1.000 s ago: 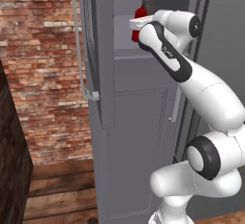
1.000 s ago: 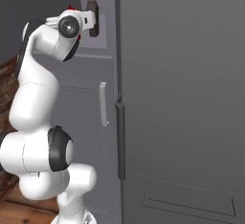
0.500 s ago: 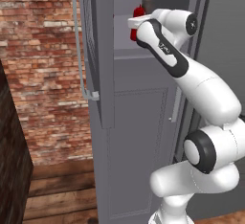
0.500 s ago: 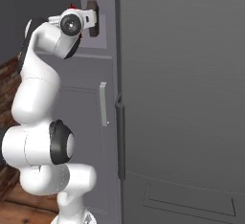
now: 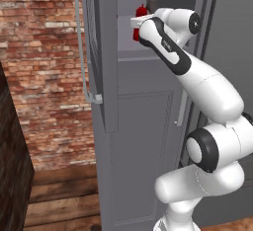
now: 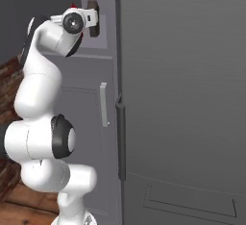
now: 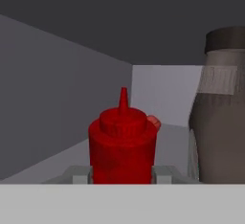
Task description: Pick the ketchup and syrup bottle from the counter and place them in the cabinet.
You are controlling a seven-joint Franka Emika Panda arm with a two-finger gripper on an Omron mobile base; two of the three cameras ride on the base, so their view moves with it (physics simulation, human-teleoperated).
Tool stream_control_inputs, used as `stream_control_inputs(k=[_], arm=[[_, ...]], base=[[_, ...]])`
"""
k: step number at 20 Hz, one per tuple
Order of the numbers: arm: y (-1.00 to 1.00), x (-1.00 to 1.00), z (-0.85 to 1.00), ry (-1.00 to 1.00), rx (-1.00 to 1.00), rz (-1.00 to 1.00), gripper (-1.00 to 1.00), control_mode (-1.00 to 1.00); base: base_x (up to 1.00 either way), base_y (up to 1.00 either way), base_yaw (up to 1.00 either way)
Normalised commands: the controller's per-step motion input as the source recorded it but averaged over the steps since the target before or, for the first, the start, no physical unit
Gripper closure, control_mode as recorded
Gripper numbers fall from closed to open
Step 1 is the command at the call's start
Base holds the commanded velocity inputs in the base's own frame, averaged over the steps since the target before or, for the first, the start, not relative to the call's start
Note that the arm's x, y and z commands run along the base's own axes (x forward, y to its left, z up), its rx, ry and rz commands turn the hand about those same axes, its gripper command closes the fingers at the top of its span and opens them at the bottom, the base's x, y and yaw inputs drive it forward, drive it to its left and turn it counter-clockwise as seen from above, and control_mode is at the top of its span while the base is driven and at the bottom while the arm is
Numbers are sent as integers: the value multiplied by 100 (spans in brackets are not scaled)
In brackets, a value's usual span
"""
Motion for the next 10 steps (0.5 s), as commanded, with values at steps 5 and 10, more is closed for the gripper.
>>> stream_control_inputs(k=[5,10], arm=[[0,1,-9,0,0,0,-100,-100],[0,0,-4,0,0,0,-100,-100]], base=[[0,0,0],[0,0,0]])
